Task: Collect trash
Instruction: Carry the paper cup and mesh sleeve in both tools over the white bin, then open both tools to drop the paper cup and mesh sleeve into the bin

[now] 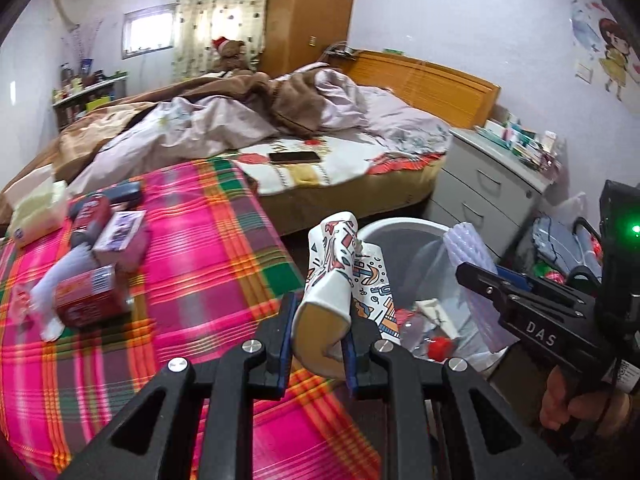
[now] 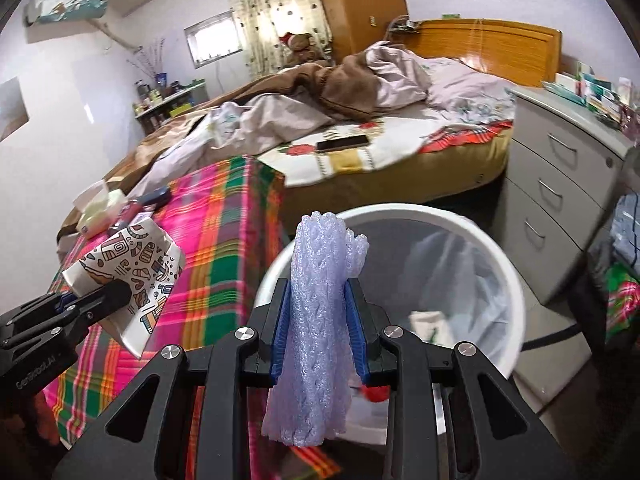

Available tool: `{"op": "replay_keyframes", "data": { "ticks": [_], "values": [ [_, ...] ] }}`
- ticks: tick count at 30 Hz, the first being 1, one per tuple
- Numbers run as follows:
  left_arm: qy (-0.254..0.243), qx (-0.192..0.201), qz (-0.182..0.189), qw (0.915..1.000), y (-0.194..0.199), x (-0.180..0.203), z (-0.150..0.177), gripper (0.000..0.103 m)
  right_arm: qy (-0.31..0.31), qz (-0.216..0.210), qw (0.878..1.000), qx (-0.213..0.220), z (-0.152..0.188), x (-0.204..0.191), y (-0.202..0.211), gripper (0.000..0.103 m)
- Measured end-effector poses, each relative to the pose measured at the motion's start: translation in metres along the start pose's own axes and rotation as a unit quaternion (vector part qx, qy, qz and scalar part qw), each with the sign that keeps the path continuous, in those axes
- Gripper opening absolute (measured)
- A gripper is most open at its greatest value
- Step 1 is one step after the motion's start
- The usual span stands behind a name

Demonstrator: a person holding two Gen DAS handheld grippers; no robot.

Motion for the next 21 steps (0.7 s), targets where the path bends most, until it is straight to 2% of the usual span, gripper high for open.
{"op": "replay_keyframes", "data": {
  "ticks": [9,14,18,20,21],
  "values": [
    [-0.026,-0.025,0.033,0.9988,-0.037,0.047,-0.004,0.022,-0.015,0.030,0.999,-0.027,0.002,0.047,-0.015,0.028],
    [-0.028,-0.038,0.047,0.9978,-0.053,0.060,-0.003,0.022,-0.018,0.042,0.998,-0.048,0.006,0.062,-0.025,0.029],
    [-0.026,-0.049,0.037,0.9977,-0.062,0.061,-0.001,0.025,-0.022,0.050,0.997,-0.056,0.006,0.070,-0.027,0.030],
    [-0.024,-0.048,0.038,0.9978,-0.062,0.061,-0.001,0.059,-0.021,0.053,0.997,-0.055,0.007,0.073,-0.026,0.039],
    [-0.020,-0.046,0.041,0.9979,-0.061,0.060,-0.001,0.063,-0.021,0.055,0.997,-0.055,0.007,0.074,-0.027,0.043]
  ]
}}
Point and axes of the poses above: each gripper's, at about its wrist camera, not at the fingertips, and y roughly against the way its jaws point, x to its right, z to its underside, the point moved 4 cm from there along -y, roughly the way its jaws point, and after that the axes turned 1 degree about y, right-handed, at the moved point
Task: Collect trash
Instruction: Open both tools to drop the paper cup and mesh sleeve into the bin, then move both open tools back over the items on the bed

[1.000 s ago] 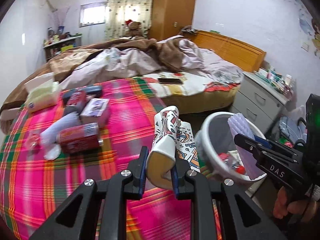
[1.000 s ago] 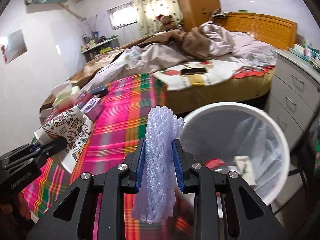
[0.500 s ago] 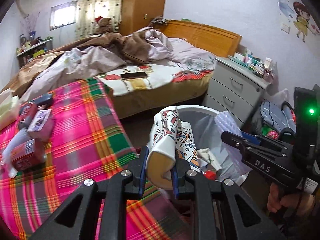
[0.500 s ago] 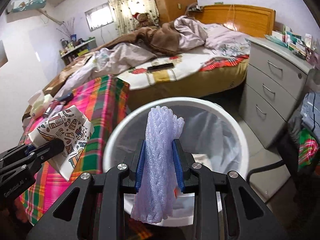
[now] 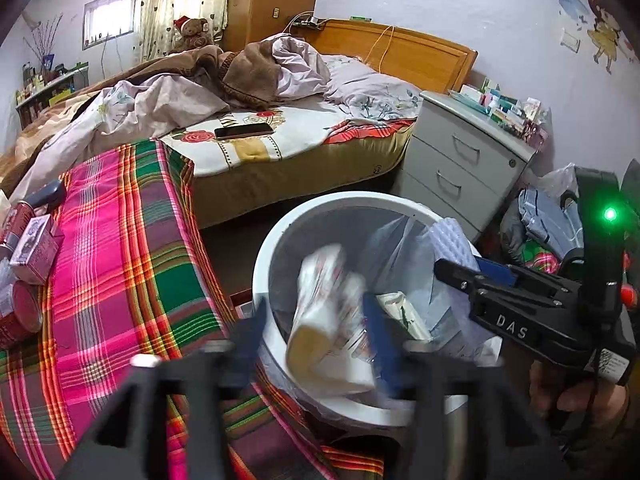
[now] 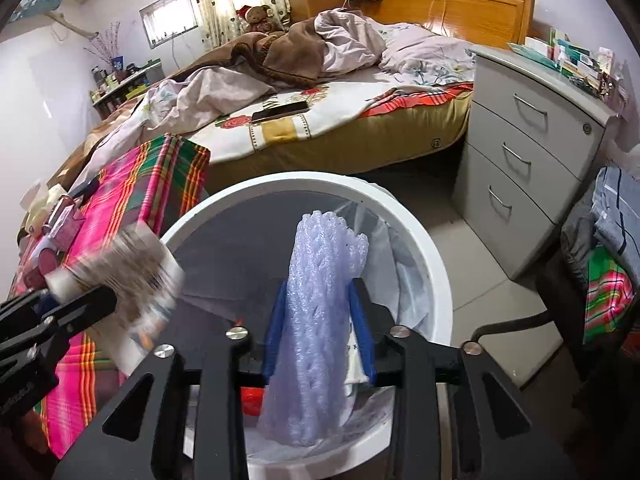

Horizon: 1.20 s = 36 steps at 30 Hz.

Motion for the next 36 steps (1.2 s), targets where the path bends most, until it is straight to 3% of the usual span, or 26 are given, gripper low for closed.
{"op": "replay_keyframes", "data": {
  "ticks": [2,17,36],
  "values": [
    [-0.002,0.006,0.000,1.0000,0.002,0.001,-0.002,0.063,-0.002,0.002,1.000,-0.001,0.001,0.001,0.001,0.058],
    [0.022,0.026,-0.020,0.9992,0.026,-0.023,0.003,0.063,-0.005,-0.010,1.000,0.019,-0.001,-0.009,0.015,0.058],
    [0.053,0.065,-0.069,0.9941,0.078,-0.081,0.018,0.063,0.031,-0.053,0.997,0.044,-0.001,-0.069,0.026,0.058]
  ]
}}
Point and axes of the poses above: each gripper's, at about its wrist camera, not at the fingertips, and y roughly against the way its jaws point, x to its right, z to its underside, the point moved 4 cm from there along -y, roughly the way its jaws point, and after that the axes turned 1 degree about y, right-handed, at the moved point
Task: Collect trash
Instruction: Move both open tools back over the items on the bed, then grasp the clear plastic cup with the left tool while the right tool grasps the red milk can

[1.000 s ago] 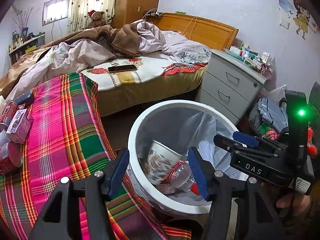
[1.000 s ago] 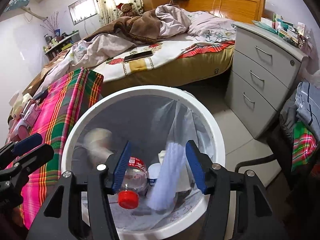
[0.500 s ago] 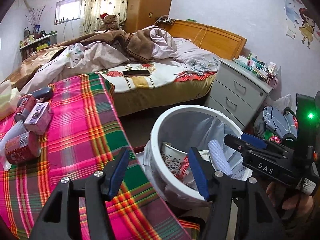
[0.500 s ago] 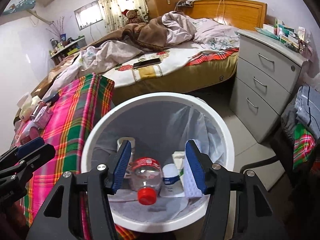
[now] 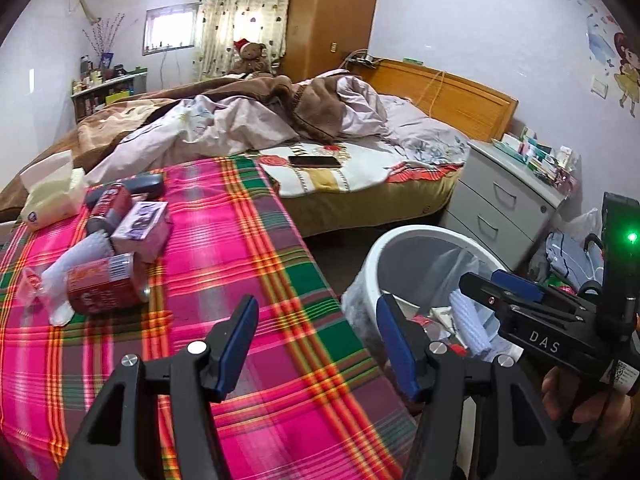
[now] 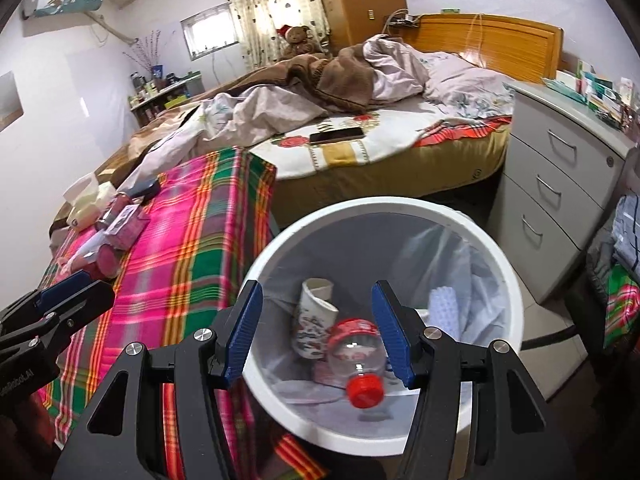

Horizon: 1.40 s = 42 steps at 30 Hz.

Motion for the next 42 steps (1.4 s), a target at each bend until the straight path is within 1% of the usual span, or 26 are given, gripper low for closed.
{"op": "replay_keyframes", "data": {
  "ticks": [7,13,17,22,24,27,30,36,42],
  "values": [
    [0.021,0.007,-0.016,0.9996,0.009,-0.031,0.006,0.063,0.015,-0.018,1.000,0.005,-0.002,-0.027,-0.002,0.058],
    [0.053,0.015,-0.044,0.9975,0.021,-0.074,0.010,0.064,0.039,-0.043,0.998,0.006,-0.003,-0.059,-0.008,0.058],
    [0.072,0.023,-0.079,0.9940,0.031,-0.109,0.012,0.064,0.060,-0.061,0.996,0.002,-0.003,-0.082,-0.015,0.058],
    [0.098,0.025,-0.107,0.9892,0.040,-0.149,0.017,0.064,0.079,-0.080,0.994,-0.003,-0.003,-0.106,-0.022,0.058],
    [0.107,0.026,-0.111,0.9878,0.043,-0.165,0.019,0.064,0.085,-0.086,0.993,-0.005,-0.003,-0.114,-0.024,0.058],
    [0.116,0.024,-0.127,0.9848,0.046,-0.185,0.021,0.064,0.097,-0.099,0.990,-0.008,-0.005,-0.130,-0.029,0.058],
    [0.127,0.024,-0.135,0.9824,0.049,-0.205,0.023,0.065,0.118,-0.112,0.987,-0.006,-0.007,-0.149,-0.032,0.058],
    [0.138,0.013,-0.162,0.9769,0.051,-0.248,0.027,0.067,0.151,-0.151,0.977,-0.019,-0.010,-0.186,-0.044,0.058],
    [0.141,0.006,-0.171,0.9752,0.048,-0.285,0.023,0.068,0.184,-0.173,0.967,-0.029,-0.015,-0.220,-0.059,0.058]
  ]
}}
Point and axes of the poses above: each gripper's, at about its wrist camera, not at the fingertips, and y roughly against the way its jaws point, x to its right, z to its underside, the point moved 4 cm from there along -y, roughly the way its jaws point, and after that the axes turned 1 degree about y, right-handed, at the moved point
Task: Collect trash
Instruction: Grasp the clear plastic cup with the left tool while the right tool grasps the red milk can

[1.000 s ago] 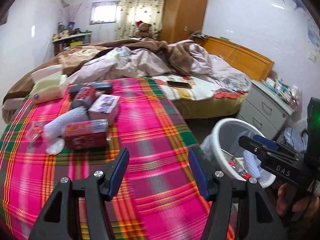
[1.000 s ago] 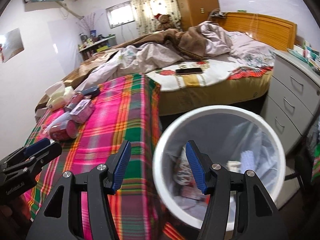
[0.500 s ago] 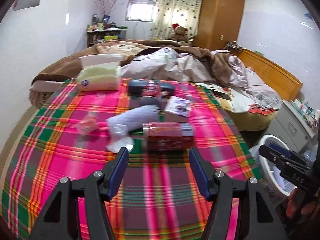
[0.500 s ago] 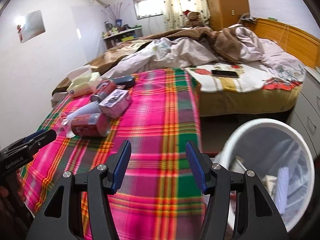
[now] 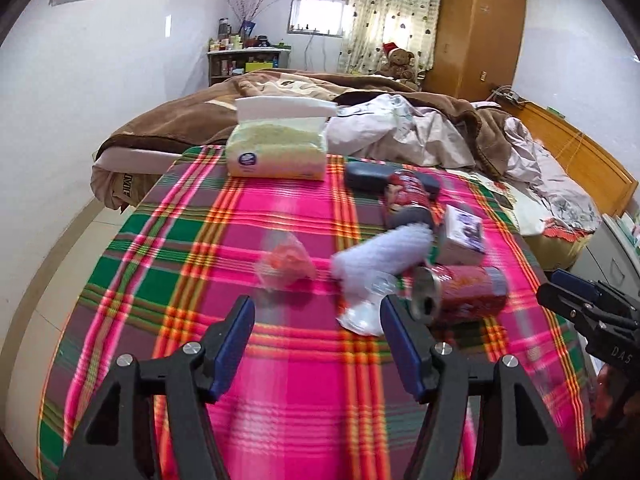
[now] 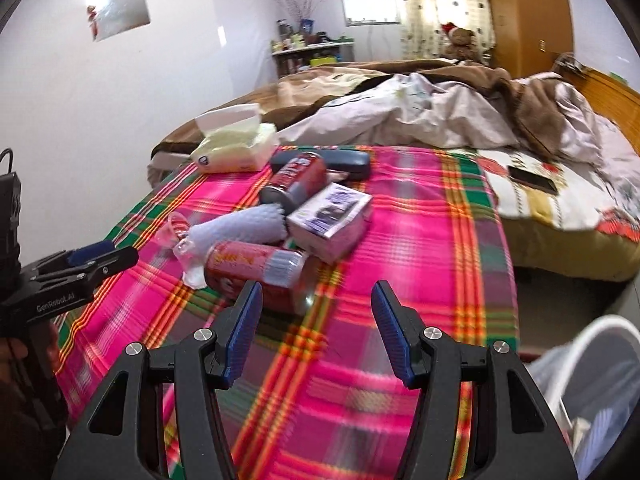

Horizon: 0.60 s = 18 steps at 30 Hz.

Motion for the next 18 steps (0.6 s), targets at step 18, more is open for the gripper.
{"op": "replay_keyframes", "data": {
  "ticks": [18],
  "values": [
    [-0.057,-0.054,0.007,0.9969,-0.070,-0.020,-0.023,0.068,0.087,-0.060,0.994,-0.040,-0.025,-0.035,-0.054,0.064]
  ]
}}
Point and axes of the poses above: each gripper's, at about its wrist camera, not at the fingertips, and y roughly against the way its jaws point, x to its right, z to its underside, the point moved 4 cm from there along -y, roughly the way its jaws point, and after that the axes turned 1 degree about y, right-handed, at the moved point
